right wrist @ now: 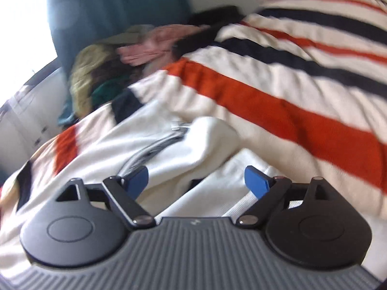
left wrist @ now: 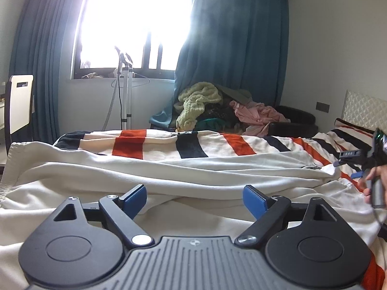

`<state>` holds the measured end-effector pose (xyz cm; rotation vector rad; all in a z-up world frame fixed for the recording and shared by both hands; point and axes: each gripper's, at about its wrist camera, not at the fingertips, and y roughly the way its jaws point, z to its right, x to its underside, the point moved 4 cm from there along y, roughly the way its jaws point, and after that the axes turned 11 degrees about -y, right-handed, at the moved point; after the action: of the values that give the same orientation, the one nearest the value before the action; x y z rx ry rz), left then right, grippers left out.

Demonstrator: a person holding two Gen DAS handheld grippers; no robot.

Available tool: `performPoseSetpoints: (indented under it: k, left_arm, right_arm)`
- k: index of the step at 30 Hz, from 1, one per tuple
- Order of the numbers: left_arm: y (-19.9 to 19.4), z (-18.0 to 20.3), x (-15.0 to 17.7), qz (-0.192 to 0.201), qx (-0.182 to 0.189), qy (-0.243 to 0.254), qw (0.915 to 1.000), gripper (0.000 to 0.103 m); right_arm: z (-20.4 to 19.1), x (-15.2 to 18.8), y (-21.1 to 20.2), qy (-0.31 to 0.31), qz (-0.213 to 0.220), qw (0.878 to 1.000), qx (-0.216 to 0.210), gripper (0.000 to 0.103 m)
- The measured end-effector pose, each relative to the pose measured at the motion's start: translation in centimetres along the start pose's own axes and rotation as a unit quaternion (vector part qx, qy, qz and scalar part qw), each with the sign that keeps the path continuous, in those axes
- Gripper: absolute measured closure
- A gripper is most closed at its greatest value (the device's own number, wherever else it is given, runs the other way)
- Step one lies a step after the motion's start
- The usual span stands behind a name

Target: Fold clothes

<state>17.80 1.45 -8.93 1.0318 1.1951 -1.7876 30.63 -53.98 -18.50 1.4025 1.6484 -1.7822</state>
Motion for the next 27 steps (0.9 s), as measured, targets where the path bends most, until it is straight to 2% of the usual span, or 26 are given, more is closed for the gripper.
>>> performPoseSetpoints:
  k: [5,10,13,17,20,22,23,26,27]
  left_arm:
    - [-2.2,0.9,-0.1,0.010,-0.013,0.002,0.9999,0.014]
    - [-5.9,1.6,-0.4,0.025,-0.023,-0.013,0.9993,0.014]
    - [-8.2,1.5,0.0,0.026,-0.037,-0.025,0.9987,0.013]
    - [-10.6,0.1,0.7,0.018,-0.065,-0.057,0.9961,0.013]
    - [-11.9,-1.2,0.9,0.007,-0.083,-0.090,0.9924,0.013]
    - [-12.5,-2.3,1.0,-0.005,-0.092,-0.123,0.9882,0.013]
    - [-12.5,-3.0,1.1,-0.021,-0.098,-0.145,0.9844,0.013]
    - [-12.0,-6.1,1.5,-0.080,-0.091,-0.241,0.9630,0.014]
    - [-11.9,-7.1,1.7,-0.092,-0.104,-0.263,0.9547,0.014]
  right_arm:
    - [-3.2,-0.7,-7.0,-0.081,0.023,0.995,-0.050,0.016]
    - [-7.2,-0.2,-14.8,-0.125,0.041,0.985,-0.108,0.016]
    - [-9.9,0.9,-19.2,-0.159,0.055,0.976,-0.135,0.016]
    - [-12.2,2.8,-23.4,-0.165,0.069,0.967,-0.182,0.016]
    - [-12.7,4.8,-25.1,-0.190,0.075,0.961,-0.185,0.016]
    - [-12.1,6.4,-25.3,-0.190,0.076,0.962,-0.179,0.016]
    - [-11.6,6.9,-24.9,-0.187,0.063,0.965,-0.175,0.016]
    - [-10.2,7.5,-23.3,-0.179,0.032,0.972,-0.147,0.016]
    - [-9.7,7.6,-22.7,-0.174,0.023,0.975,-0.138,0.016]
